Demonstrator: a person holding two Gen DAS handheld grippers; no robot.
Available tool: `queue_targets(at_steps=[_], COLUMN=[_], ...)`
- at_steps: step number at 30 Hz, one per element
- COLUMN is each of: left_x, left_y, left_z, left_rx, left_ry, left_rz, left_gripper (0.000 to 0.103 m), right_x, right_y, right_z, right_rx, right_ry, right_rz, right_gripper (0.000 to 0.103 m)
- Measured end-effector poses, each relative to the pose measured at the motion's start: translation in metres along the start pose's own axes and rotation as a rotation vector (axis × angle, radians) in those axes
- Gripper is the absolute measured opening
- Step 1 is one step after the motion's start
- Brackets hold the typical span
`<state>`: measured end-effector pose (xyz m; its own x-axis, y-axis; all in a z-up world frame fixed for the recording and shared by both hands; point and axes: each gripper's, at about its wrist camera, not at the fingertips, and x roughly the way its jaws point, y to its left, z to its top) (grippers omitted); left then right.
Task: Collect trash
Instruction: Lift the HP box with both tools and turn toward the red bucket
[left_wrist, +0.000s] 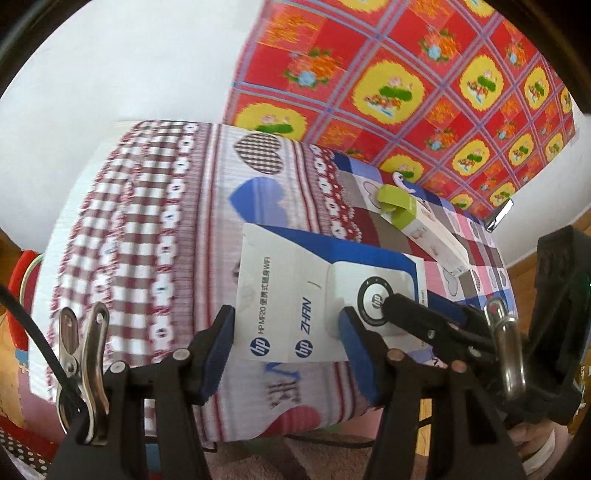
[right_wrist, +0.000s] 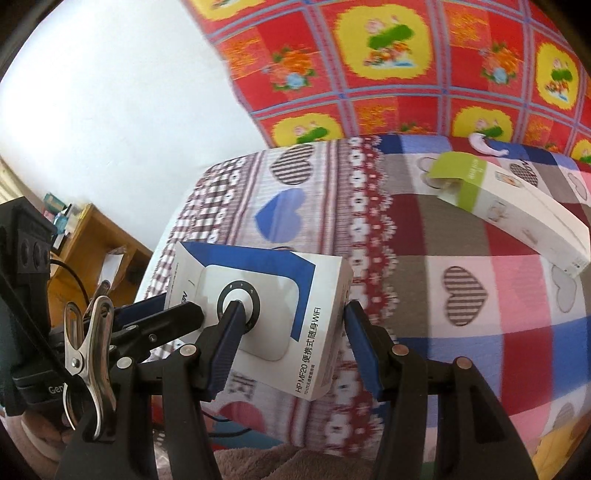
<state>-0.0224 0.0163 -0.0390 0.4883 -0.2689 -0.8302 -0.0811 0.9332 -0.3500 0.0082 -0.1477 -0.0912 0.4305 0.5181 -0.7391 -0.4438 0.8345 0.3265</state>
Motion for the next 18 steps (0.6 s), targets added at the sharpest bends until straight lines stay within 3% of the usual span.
queue_targets(at_steps=[10,18], left_x=[-0.035,-0.051], left_y=[0.058,0.098], left_z=[-0.006,-0.001], left_rx=[-0.028,-0.115], left_ry=[-0.042,-0.08], left_rz=[0.037,0.069], left_gripper=[0.06,0.06], right_x=[0.02,0.04], right_y=[0.063,0.104], right_z=[-0.004,0.012], right_rx=[-0.044,-0.124], right_ry=[-0.008,0.015], right_rz=[0.022,0.059], right_gripper=[0.057,0.057])
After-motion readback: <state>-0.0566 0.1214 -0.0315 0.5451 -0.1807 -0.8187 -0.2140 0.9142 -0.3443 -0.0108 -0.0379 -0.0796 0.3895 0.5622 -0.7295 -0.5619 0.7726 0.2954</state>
